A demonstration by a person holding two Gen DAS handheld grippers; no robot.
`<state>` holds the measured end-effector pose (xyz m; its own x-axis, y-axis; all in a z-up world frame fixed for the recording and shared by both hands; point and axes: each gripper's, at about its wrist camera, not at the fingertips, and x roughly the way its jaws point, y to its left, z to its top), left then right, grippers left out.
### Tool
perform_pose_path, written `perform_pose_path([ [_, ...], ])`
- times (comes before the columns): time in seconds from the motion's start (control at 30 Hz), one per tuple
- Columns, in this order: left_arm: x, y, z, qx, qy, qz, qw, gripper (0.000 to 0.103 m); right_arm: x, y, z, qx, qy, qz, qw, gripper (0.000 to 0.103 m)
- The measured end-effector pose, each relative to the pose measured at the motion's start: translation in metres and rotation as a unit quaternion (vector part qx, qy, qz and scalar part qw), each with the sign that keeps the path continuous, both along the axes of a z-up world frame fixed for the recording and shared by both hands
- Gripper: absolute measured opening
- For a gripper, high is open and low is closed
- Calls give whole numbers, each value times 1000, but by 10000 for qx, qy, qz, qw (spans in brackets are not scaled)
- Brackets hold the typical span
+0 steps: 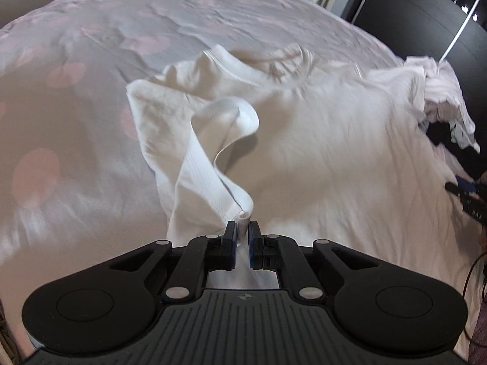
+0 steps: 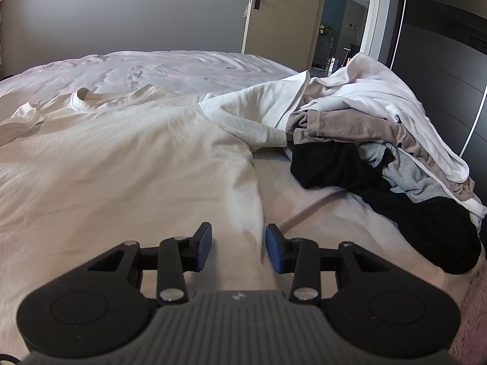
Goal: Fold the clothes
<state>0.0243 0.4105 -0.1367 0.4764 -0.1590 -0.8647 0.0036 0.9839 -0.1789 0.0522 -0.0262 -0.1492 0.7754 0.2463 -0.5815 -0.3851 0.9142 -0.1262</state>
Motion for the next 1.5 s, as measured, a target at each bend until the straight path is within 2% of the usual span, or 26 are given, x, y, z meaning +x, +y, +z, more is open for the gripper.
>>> perform_pose_path([
  [0.07,-1,-5,-10,132,217,-79,9996,5,0,0,0,-2,-12,3,10000,43],
  [0.17,-8,-2,-8,-64,349,-88,9993,6,-1,0,3,14,-39,7,10000,43],
  [0.23,-13,-1,-3,-68,405,-175,9990,14,-2,0,5,32,-60,10,10000,43],
  [0.3,-21,-1,7,108,325,-258,9991,18,-2,0,7,49,-80,12,10000,43],
  [0.37,-26,2,15,286,153,-174,9993,19,-3,0,9,66,-101,15,9999,43],
  [0.5,-36,7,31,633,-158,-19,9979,28,-4,1,13,101,-142,20,9998,43],
  [0.57,-35,11,30,755,-120,16,9971,28,-7,6,24,174,-88,183,9996,42],
  [0.7,-36,13,22,985,-111,30,9951,28,-7,32,43,329,333,761,9960,39],
  [0.77,-38,13,19,1038,-152,28,9945,29,-6,52,52,444,549,1102,9914,35],
  [0.87,-40,14,14,1118,-213,27,9935,30,-7,91,65,627,819,1671,9805,34],
  [1.1,-46,15,2,1305,-355,22,9908,35,-16,205,66,916,1359,2856,9442,30],
  [1.23,-48,17,0,1232,-425,23,9915,35,-19,257,49,1046,1789,3134,9267,25],
  [1.5,-49,16,-2,1276,-497,-75,9905,35,-5,310,22,1106,2227,3173,9152,24],
])
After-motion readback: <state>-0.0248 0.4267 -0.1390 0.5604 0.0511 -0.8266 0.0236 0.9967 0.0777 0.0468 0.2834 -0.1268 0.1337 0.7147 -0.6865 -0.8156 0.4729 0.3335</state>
